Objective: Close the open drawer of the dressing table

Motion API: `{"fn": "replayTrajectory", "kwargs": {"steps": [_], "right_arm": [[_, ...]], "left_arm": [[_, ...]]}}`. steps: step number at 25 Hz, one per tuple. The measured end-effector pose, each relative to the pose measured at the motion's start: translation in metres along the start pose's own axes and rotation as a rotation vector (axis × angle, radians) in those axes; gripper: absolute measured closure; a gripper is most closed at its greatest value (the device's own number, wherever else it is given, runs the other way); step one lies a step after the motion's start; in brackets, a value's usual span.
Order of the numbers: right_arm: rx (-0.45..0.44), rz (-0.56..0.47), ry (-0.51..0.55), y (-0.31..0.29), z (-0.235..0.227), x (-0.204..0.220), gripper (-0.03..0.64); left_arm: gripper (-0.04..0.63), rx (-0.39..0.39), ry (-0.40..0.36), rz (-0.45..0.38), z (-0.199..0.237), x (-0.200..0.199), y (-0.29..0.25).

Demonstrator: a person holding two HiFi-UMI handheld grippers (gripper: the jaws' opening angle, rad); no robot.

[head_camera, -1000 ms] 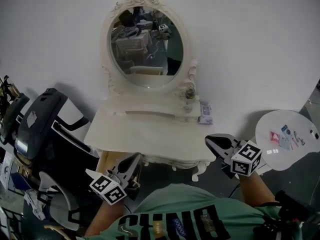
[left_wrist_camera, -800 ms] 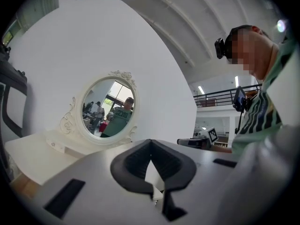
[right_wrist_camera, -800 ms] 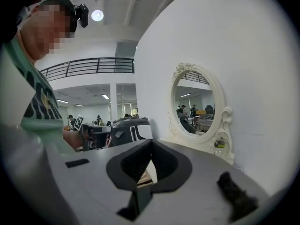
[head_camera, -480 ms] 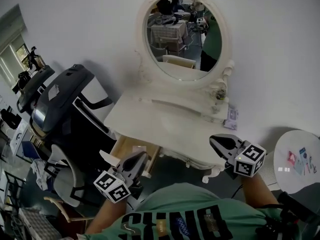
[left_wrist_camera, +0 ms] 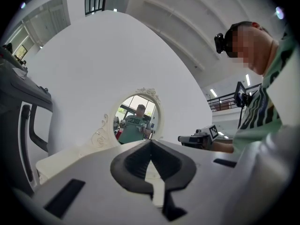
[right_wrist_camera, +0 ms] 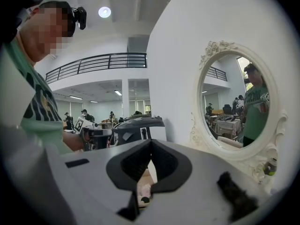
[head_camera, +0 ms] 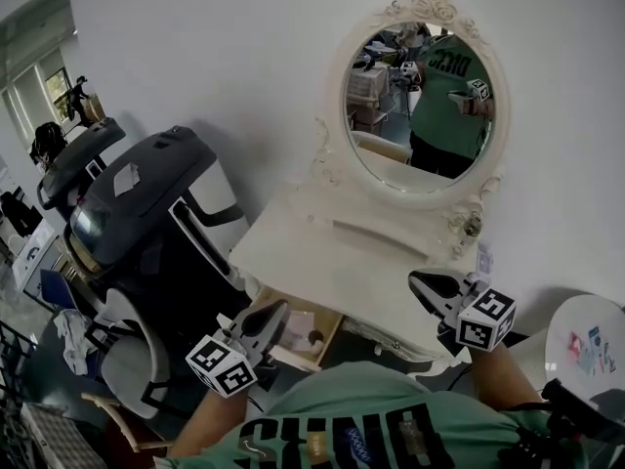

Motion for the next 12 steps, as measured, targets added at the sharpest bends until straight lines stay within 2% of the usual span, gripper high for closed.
{"fn": "replayTrajectory", "kwargs": {"steps": [7, 9, 12], "right_arm": [[-0.09, 0.039, 0.061, -0.069, 0.04, -0.009, 0.606], [-0.129, 0.046, 0.074, -0.087, 0.042, -0.009, 0.606], [-0.213, 0.048, 0.091, -0.118, 0.042, -0.016, 0.606]], "left_arm": [[0.586, -0.069, -0.003, -0.013, 0.051, -0.01, 0.045], [0.586, -0.116, -0.003, -0.022, 0.06, -0.005, 0.058], [0.586, -0.227, 0.013, -0.033, 0.071, 0.006, 0.076]]}}
Point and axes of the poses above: the fingertips, and each gripper's own axes: y backward along the fingers, z to its left, x out of its underside, the point moved 3 cm from there along y, backward along the fingers, and after that the axes turned 14 degrees about x, right-handed, at the moved point
